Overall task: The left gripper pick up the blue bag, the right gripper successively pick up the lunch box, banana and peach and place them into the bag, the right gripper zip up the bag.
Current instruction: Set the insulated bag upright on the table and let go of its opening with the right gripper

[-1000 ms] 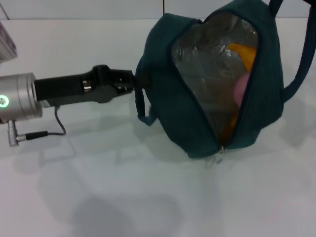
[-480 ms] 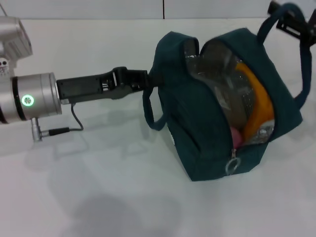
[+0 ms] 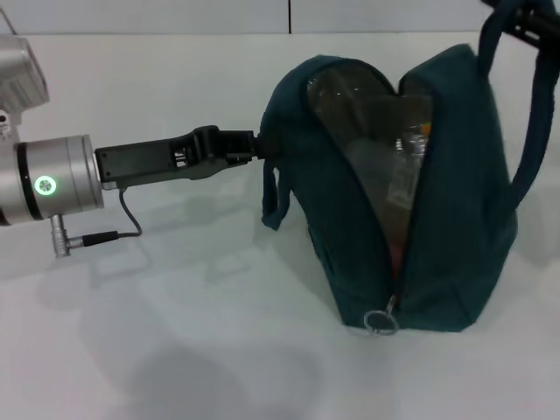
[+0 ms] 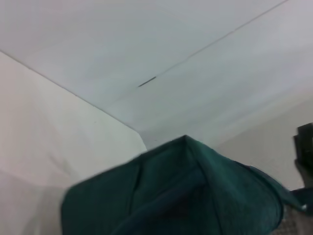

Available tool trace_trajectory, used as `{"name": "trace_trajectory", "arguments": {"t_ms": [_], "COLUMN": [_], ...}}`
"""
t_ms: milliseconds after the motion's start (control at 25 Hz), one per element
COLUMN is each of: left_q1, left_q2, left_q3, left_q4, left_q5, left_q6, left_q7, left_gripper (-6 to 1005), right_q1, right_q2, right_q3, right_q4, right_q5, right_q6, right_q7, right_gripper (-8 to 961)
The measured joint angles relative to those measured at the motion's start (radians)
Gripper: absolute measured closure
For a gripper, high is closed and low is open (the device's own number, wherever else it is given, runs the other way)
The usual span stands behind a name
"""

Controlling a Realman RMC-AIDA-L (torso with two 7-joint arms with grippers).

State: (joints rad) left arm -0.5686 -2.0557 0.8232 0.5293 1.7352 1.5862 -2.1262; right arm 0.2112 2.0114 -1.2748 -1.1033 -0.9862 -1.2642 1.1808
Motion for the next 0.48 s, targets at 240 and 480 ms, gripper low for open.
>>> {"name": "trace_trajectory", "arguments": {"t_ms": [240, 480], "left_q1": [0.001, 0.004], "left_q2": [-0.004, -0.005], "left_q3": [-0.001, -0.005], "left_q4": [-0.002, -0.002], "left_q5": [0.001, -0.005], "left_q6": [-0.011, -0.017], "left_q7": [0.030, 0.040], "left_gripper": [931, 931], "right_q1": [0.030, 0.119], "right_q2": [0.000, -0.007], "right_q3": [0.002, 0.012], "right_q4": [0.082, 0.287], "right_q5": [0.012, -0.090], "right_q6": [0.132, 0.150], "right_q7": [0.008, 0.013], "right_gripper": [214, 215]}}
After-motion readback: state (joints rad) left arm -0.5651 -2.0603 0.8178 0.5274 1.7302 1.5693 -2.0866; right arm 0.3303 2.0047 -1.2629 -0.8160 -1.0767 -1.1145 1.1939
